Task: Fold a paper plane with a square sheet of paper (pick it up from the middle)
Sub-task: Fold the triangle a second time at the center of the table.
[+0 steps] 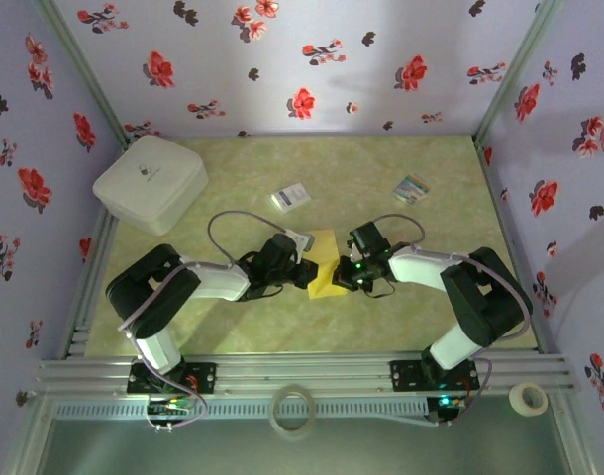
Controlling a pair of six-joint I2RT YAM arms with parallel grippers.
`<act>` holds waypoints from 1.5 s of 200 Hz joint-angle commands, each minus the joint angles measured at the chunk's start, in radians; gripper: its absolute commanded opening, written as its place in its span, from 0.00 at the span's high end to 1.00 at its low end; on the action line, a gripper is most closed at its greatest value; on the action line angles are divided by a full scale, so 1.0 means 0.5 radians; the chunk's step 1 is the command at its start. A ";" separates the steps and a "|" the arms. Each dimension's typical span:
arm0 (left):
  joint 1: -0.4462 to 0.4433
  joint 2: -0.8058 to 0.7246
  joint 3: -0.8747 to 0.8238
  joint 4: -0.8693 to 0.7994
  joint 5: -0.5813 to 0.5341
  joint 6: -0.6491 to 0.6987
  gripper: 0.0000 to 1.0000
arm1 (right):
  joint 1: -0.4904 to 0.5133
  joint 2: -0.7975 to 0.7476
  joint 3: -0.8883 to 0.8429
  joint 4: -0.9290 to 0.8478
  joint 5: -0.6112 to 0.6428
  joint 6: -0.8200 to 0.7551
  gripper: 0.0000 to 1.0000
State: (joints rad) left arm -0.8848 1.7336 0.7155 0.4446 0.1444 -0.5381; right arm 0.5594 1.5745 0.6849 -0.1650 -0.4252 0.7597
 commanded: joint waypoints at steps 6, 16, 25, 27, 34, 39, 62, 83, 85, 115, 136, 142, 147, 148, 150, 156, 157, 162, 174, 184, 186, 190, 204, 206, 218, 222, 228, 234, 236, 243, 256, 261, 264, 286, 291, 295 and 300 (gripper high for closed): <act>0.016 0.030 0.045 0.036 -0.112 0.197 0.99 | -0.018 0.032 -0.013 -0.189 0.090 -0.041 0.97; 0.018 0.036 0.042 0.060 -0.120 0.231 0.99 | -0.017 0.038 -0.010 -0.189 0.086 -0.041 0.97; 0.018 0.042 0.042 0.082 -0.128 0.257 0.98 | -0.018 0.040 -0.008 -0.182 0.079 -0.040 0.97; 0.018 0.045 0.042 0.085 -0.129 0.261 0.98 | -0.017 0.040 -0.008 -0.182 0.076 -0.040 0.97; 0.018 0.050 0.042 0.097 -0.134 0.272 0.98 | -0.017 0.042 -0.008 -0.179 0.076 -0.040 0.97; 0.021 0.054 0.039 0.105 -0.138 0.281 0.98 | -0.017 0.042 -0.008 -0.177 0.072 -0.038 0.97; 0.026 0.079 0.051 0.123 -0.143 0.308 0.97 | -0.017 0.047 -0.009 -0.173 0.064 -0.041 0.97; 0.032 0.106 0.080 0.093 -0.154 0.309 0.97 | -0.017 0.048 -0.012 -0.167 0.056 -0.039 0.97; 0.032 0.108 0.081 0.091 -0.153 0.309 0.97 | -0.017 0.049 -0.012 -0.167 0.057 -0.040 0.97; 0.036 0.125 0.078 0.082 -0.170 0.309 0.97 | -0.017 0.048 -0.012 -0.167 0.054 -0.039 0.97; 0.035 0.135 0.095 0.050 -0.171 0.300 0.97 | -0.017 0.048 -0.009 -0.167 0.055 -0.039 0.97; 0.035 0.141 0.101 0.037 -0.172 0.294 0.97 | -0.017 0.051 -0.011 -0.167 0.053 -0.041 0.97; 0.035 0.143 0.103 0.028 -0.165 0.291 0.97 | -0.017 0.046 -0.010 -0.168 0.055 -0.043 0.97; 0.035 0.145 0.104 0.028 -0.164 0.289 0.97 | -0.017 0.047 -0.011 -0.169 0.055 -0.043 0.97; 0.036 0.148 0.104 0.024 -0.165 0.288 0.97 | -0.017 0.048 -0.011 -0.170 0.055 -0.041 0.97; 0.036 0.151 0.103 0.016 -0.163 0.283 0.97 | -0.017 0.045 -0.009 -0.166 0.055 -0.040 0.97; 0.036 0.152 0.103 0.016 -0.162 0.282 0.97 | -0.017 0.045 -0.008 -0.166 0.055 -0.039 0.97; 0.035 0.157 0.102 0.009 -0.162 0.282 0.97 | -0.017 0.045 -0.008 -0.165 0.053 -0.042 0.97; 0.036 0.162 0.103 -0.009 -0.168 0.279 0.97 | -0.017 0.046 -0.006 -0.172 0.055 -0.042 0.97; 0.039 0.167 0.100 -0.023 -0.167 0.271 0.97 | -0.017 0.042 -0.008 -0.172 0.059 -0.041 0.97; 0.039 0.169 0.100 -0.025 -0.169 0.270 0.97 | -0.017 0.042 -0.008 -0.170 0.059 -0.043 0.96; 0.039 0.171 0.100 -0.029 -0.168 0.268 0.97 | -0.017 0.042 -0.008 -0.169 0.056 -0.044 0.96; 0.039 0.186 0.100 -0.036 -0.169 0.258 0.97 | -0.017 0.042 -0.010 -0.170 0.056 -0.040 0.96; 0.039 0.184 0.102 -0.036 -0.167 0.256 0.97 | -0.017 0.042 -0.009 -0.170 0.057 -0.040 0.96; 0.039 0.197 0.098 -0.043 -0.164 0.240 0.97 | -0.017 0.040 -0.007 -0.173 0.056 -0.041 0.96; 0.039 0.197 0.099 -0.048 -0.166 0.236 0.97 | -0.017 0.041 -0.007 -0.175 0.060 -0.040 0.96; 0.039 0.200 0.100 -0.054 -0.161 0.230 0.97 | -0.017 0.039 -0.004 -0.179 0.059 -0.043 0.96; 0.039 0.202 0.100 -0.066 -0.158 0.219 0.97 | -0.018 0.036 -0.003 -0.182 0.061 -0.042 0.96; 0.039 0.203 0.100 -0.069 -0.160 0.216 0.97 | -0.018 0.035 -0.002 -0.180 0.059 -0.043 0.96; 0.038 0.199 0.097 -0.075 -0.147 0.206 0.97 | -0.017 0.027 0.000 -0.176 0.059 -0.046 0.95; 0.039 0.207 0.085 -0.079 -0.122 0.188 0.97 | -0.017 0.015 0.005 -0.169 0.052 -0.043 0.94; 0.040 0.210 0.082 -0.077 -0.112 0.177 0.98 | -0.017 0.012 0.011 -0.169 0.049 -0.045 0.94; 0.039 0.211 0.077 -0.076 -0.107 0.175 0.97 | -0.017 0.010 0.014 -0.166 0.048 -0.044 0.94; 0.039 0.216 0.043 -0.056 -0.093 0.135 0.97 | -0.018 -0.011 0.030 -0.151 0.022 -0.036 0.93; 0.039 0.217 0.037 -0.050 -0.095 0.134 0.97 | -0.017 -0.019 0.031 -0.136 0.012 -0.032 0.93; 0.038 0.216 0.034 -0.044 -0.095 0.132 0.97 | -0.018 -0.022 0.029 -0.127 0.006 -0.032 0.93; 0.039 0.218 0.030 -0.038 -0.095 0.131 0.98 | -0.017 -0.023 0.032 -0.122 0.001 -0.029 0.93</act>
State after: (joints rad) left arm -0.8719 1.8149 0.7479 0.4366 0.0860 -0.4458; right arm 0.5579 1.5749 0.6922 -0.1799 -0.4263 0.7582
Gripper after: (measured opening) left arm 0.043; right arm 0.071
